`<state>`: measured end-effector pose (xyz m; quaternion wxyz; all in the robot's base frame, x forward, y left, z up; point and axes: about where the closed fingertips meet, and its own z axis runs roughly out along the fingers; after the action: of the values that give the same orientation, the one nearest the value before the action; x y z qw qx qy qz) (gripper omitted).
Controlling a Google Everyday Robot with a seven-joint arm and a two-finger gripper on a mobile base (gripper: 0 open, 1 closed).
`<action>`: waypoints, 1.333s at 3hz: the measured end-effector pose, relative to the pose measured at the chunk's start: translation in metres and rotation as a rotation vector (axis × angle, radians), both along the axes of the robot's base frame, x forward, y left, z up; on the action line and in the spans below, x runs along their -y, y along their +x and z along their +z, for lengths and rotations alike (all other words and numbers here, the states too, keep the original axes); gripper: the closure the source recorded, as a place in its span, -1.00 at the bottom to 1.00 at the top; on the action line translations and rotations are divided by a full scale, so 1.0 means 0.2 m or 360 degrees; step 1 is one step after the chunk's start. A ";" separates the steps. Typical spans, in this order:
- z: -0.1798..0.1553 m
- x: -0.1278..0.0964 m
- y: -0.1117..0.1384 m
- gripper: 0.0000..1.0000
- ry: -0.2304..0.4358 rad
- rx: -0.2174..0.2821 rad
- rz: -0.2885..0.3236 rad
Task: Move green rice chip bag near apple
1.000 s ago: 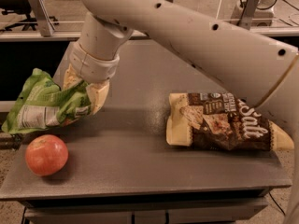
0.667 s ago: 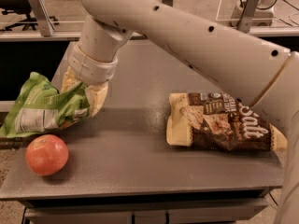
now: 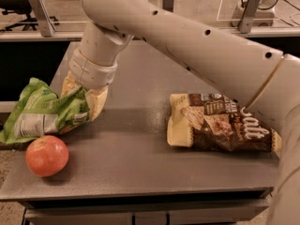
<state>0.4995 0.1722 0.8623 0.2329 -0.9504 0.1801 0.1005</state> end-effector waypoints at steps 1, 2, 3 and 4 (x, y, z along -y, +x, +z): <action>0.00 0.00 0.00 -0.30 -0.0001 0.0000 0.0003; -0.01 -0.01 -0.01 -0.77 -0.0002 -0.0002 0.0006; -0.01 -0.01 -0.01 -1.00 -0.0003 -0.0003 0.0009; -0.01 -0.01 -0.01 -1.00 -0.0002 -0.0003 0.0009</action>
Offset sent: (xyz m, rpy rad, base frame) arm -0.0005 0.0008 -0.0006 -0.0006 0.0003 0.0016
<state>0.4977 0.1749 0.8601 0.2317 -0.9510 0.1777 0.1019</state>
